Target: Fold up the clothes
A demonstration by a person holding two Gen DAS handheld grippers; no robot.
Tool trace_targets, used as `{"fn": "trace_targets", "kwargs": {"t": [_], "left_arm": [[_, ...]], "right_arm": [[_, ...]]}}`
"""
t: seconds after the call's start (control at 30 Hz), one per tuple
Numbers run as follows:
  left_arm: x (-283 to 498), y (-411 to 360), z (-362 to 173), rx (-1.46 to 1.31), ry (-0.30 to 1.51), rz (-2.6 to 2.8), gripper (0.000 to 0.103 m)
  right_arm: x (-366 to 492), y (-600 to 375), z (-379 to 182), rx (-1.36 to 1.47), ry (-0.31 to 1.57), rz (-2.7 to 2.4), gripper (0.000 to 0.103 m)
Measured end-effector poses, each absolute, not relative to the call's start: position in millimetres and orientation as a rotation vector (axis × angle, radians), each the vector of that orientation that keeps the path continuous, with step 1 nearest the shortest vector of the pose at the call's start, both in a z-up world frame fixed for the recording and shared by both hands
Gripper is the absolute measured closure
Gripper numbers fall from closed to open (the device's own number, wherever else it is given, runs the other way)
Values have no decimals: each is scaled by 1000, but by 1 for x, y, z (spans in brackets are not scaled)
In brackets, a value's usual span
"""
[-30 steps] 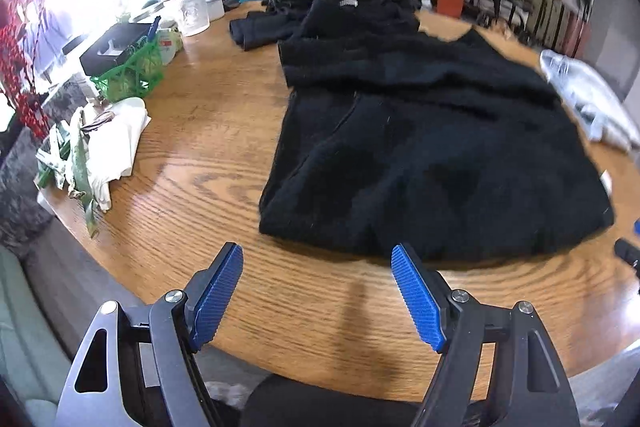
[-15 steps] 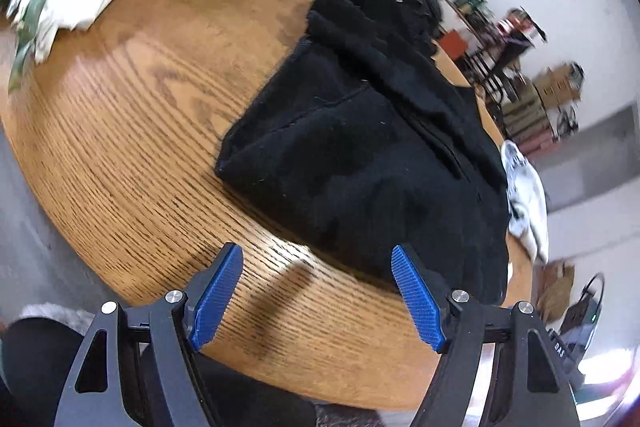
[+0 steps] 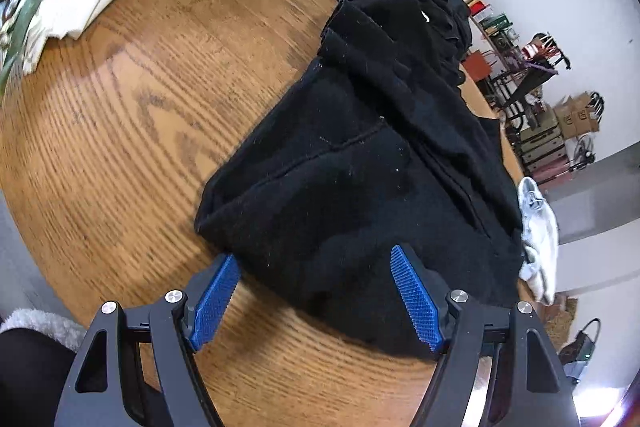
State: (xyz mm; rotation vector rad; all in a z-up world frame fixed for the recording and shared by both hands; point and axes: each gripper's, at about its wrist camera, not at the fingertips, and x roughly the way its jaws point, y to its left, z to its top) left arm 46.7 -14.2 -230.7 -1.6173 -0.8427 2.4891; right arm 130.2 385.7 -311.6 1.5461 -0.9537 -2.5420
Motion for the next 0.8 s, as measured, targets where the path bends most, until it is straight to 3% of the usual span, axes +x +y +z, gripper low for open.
{"fn": "trace_targets", "kwargs": {"t": [0.17,0.33,0.53,0.7,0.77,0.8], "left_arm": [[46,-10,-229,-1685,-683,2608,26],[51,-22,-230,-1703,-666,2654,26],[53,-31,-232,-1637,-745,2607,26],[51,-32,-233,-1600,-799,2591,27],[49,-32,-233,-1600,-792,2609,42],[48,-32,-233,-1600,-786,2619,65]], "right_arm": [[131,386,-310,1599,-845,-2604,44],[135,385,-308,1646,-755,-2641,37],[133,383,-311,1625,-888,-2497,36],[137,373,-313,1611,-890,-2441,34],[138,368,-312,1609,-870,-2433,34],[138,366,-312,1608,-860,-2430,34]]}}
